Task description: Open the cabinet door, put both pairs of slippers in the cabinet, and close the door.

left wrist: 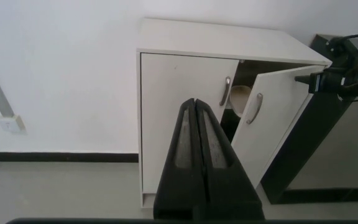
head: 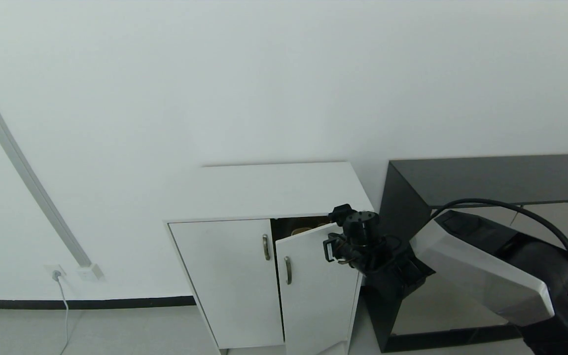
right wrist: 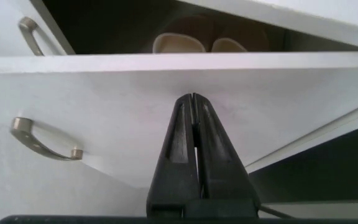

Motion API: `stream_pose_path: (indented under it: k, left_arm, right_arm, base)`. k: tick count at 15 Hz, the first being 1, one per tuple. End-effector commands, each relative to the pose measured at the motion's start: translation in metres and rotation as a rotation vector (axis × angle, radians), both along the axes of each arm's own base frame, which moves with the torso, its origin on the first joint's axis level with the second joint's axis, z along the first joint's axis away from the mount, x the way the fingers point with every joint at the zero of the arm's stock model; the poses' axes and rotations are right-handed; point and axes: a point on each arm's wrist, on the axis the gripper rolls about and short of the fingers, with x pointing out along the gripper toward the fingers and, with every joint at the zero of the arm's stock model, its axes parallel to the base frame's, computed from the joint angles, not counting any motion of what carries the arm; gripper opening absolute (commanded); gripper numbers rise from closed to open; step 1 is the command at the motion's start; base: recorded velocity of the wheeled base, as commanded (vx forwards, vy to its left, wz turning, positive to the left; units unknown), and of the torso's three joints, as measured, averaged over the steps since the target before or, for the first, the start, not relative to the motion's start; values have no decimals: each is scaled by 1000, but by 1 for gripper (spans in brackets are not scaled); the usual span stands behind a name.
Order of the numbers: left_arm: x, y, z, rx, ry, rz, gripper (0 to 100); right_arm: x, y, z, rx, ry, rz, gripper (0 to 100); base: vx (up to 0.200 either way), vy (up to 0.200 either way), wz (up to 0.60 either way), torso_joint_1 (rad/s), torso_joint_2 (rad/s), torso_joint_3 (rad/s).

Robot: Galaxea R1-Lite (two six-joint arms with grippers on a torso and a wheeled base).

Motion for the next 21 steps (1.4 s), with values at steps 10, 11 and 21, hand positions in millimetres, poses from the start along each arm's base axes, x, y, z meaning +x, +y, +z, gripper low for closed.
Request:
stream_pose_path:
  k: [10, 11, 21]
  left_arm:
    - [0, 0, 0, 0, 0, 0, 0]
    - [0, 0, 0, 0, 0, 0, 0]
    - [0, 0, 0, 0, 0, 0, 0]
  right_arm:
    - [16, 2, -8, 18, -35, -19, 0]
    - [17, 3, -7, 20, -38, -19, 0]
    - [31, 1, -17, 26, -51, -37, 0]
  base:
    - [0, 0, 0, 0, 0, 0]
    - [0, 0, 0, 0, 0, 0]
    - [0, 0, 0, 0, 0, 0]
